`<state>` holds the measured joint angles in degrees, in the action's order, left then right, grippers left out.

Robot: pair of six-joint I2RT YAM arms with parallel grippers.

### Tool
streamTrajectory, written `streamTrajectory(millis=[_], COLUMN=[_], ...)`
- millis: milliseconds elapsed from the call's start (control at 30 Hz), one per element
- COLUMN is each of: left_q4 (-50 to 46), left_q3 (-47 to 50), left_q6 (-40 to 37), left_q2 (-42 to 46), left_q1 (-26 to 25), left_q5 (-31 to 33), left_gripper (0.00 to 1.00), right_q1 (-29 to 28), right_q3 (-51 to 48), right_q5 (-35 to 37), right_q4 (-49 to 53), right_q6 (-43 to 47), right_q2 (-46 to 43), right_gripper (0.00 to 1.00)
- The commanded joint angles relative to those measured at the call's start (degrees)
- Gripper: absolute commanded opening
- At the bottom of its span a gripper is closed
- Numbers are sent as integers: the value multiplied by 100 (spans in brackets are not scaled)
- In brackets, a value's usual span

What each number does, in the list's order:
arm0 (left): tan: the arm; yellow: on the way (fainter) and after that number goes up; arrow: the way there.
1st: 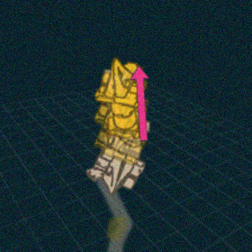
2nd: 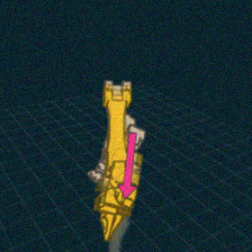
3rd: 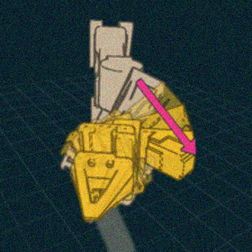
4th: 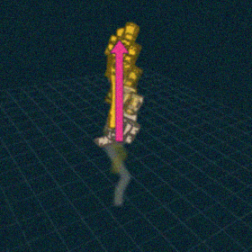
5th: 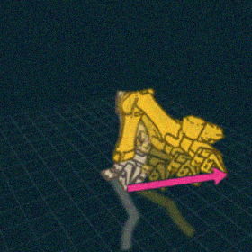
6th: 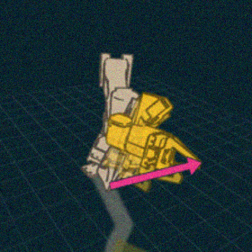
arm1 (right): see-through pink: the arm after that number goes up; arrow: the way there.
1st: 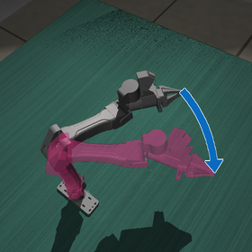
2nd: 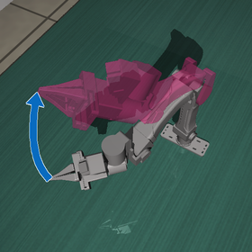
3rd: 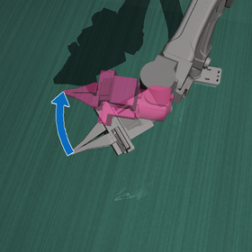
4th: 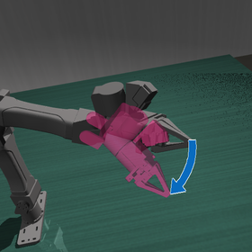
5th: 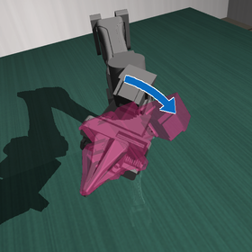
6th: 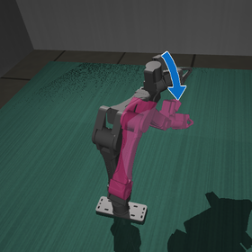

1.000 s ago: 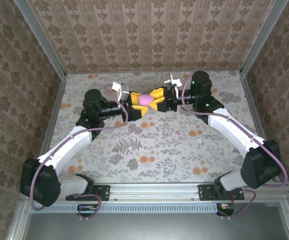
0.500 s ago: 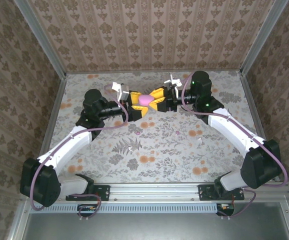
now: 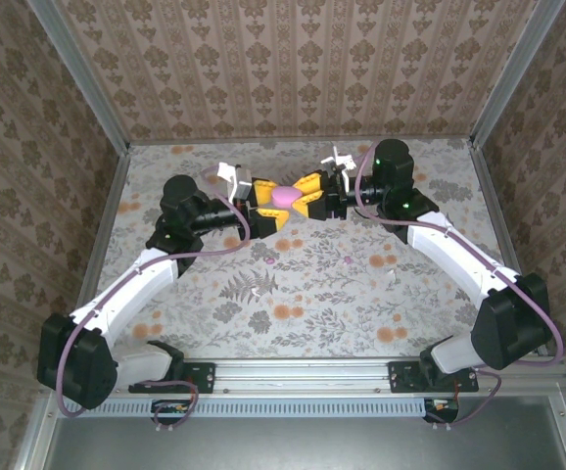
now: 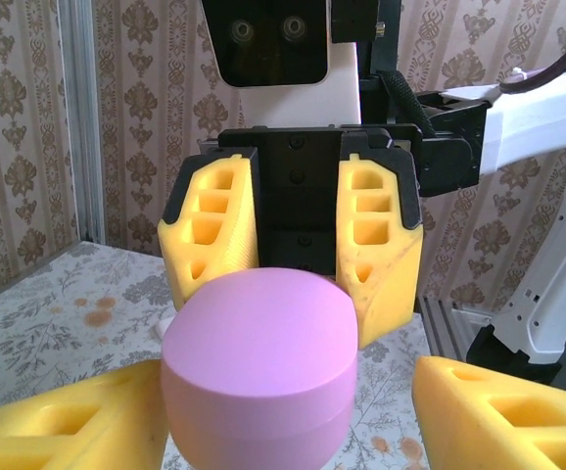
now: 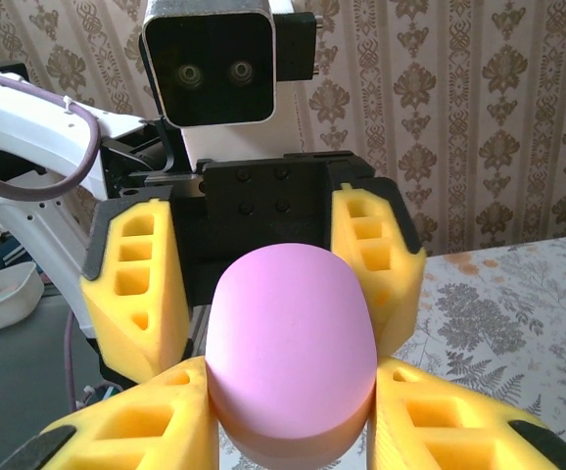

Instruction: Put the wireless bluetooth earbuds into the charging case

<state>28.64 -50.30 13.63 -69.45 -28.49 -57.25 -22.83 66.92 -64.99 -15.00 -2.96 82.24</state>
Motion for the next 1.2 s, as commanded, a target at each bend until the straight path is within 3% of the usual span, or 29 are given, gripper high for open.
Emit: streamTrajectory(millis=[0,267,733,967,1167], left_q4=[-13,41,50,60,122], left_q3=[-230,-287,-284,-329,-300], left_q6=[-8,140,165,186,210], left_q2=[38,-59,-77,-79,-82], left_q1=[-47,-75,-122,-123,-122], left_q5=[-138,-159,-150,-162,-207], left_gripper=[58,50,53,43,40], right_q1=[-35,-32,-37,-36,-29], right_q3=[-38,-72,-175,-205,-214], right_q5=[-141,-79,61,13,70], right_q4=[-195,-299,-682,-620,-611], right_q6=[-5,-20,-249,-205,-240], right_q2=[-94,-98,-101,-90,-101], right_gripper=[37,37,37,37,37])
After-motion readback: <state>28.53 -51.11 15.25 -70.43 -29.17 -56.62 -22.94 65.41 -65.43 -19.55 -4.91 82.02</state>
